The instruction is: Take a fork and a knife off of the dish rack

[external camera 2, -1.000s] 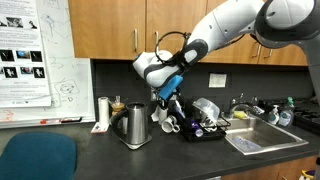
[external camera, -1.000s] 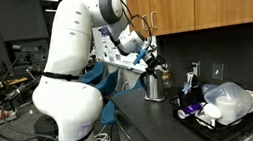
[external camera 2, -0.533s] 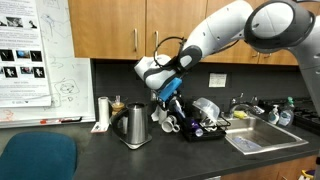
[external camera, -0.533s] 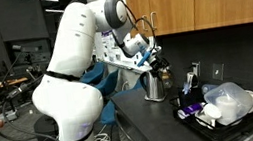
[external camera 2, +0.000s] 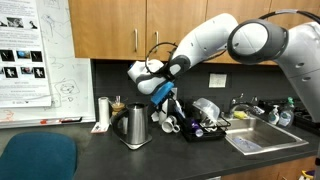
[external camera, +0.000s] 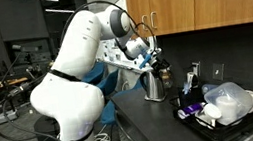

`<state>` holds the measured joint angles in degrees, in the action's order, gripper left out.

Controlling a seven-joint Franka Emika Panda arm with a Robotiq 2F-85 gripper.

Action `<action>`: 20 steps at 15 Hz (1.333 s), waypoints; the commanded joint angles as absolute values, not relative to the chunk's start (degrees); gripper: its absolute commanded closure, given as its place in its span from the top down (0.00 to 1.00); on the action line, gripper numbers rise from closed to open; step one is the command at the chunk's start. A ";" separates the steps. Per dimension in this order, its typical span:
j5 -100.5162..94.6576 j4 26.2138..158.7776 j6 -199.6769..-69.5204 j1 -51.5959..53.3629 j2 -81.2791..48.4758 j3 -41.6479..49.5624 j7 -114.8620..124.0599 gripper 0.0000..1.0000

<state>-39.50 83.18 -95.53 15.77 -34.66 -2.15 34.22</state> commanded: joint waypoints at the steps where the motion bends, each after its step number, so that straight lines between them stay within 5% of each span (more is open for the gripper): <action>1: -40.90 80.83 -94.33 17.56 -37.18 0.54 37.94 1.00; 20: -49.83 87.33 -95.36 16.41 -40.32 1.42 58.91 1.00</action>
